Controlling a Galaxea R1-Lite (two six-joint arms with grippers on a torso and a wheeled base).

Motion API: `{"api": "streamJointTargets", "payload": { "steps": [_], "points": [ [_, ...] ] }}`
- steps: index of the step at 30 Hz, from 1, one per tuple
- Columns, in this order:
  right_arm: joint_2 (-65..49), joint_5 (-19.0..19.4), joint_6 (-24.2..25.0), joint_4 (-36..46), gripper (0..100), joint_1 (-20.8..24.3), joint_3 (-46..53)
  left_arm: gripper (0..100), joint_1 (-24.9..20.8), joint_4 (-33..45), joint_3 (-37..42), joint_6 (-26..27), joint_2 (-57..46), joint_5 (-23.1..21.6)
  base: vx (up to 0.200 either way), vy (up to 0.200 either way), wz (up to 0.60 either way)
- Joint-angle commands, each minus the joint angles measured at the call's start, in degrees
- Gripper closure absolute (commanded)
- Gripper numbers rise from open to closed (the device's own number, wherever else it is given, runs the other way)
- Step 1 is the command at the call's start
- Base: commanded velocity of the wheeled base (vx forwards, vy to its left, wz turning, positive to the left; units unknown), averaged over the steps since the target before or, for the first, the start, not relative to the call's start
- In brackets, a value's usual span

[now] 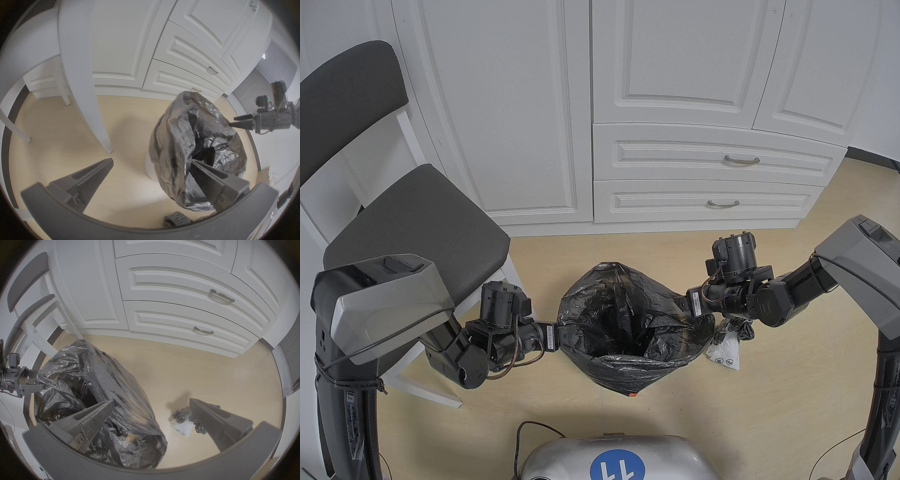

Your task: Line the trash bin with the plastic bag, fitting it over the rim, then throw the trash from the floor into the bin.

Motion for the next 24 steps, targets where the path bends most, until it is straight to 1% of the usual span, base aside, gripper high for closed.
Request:
{"api": "streamJointTargets", "payload": {
  "steps": [1,5,11,14,16,19,20,22,24],
  "points": [
    [3.61,0.03,0.04,-2.76,0,-1.80,0.74,0,2.05,3.91,-6.24,0.23,2.98,0.23,0.000,0.000,0.00],
    [4.75,0.11,0.04,-5.39,0,-2.41,0.83,0,3.37,8.13,-10.11,0.23,3.51,0.49,0.000,0.000,0.00],
    [7.13,0.03,0.56,-9.09,0,-2.94,-0.23,0,4.25,8.31,-12.92,0.05,4.65,0.58,0.000,0.000,0.00],
    [9.50,-0.50,0.56,-13.30,0,-2.94,-1.37,0,4.25,7.95,-14.33,-0.12,5.35,0.67,0.000,0.000,0.00],
    [10.38,-0.50,0.65,-14.36,0,-2.94,-2.16,0,4.25,7.78,-14.86,-0.21,5.53,0.67,0.000,0.000,0.00],
    [12.31,-0.59,3.11,-15.24,0,-3.03,-4.62,0,4.25,7.43,-16.35,-0.21,6.67,2.43,0.000,0.000,0.00],
    [12.31,-0.59,3.11,-15.24,0,-3.03,-4.62,0,4.25,7.43,-16.35,-0.21,6.67,2.43,0.000,0.000,0.00],
    [13.46,-0.59,4.96,-15.33,0,-3.11,-6.03,0,4.16,7.43,-17.58,-0.21,8.17,4.01,0.000,0.000,0.00],
    [13.98,-0.59,5.66,-15.33,0,-3.11,-6.56,0,4.25,7.78,-17.84,-0.21,8.69,4.27,0.000,0.000,0.00]
  ]
}}
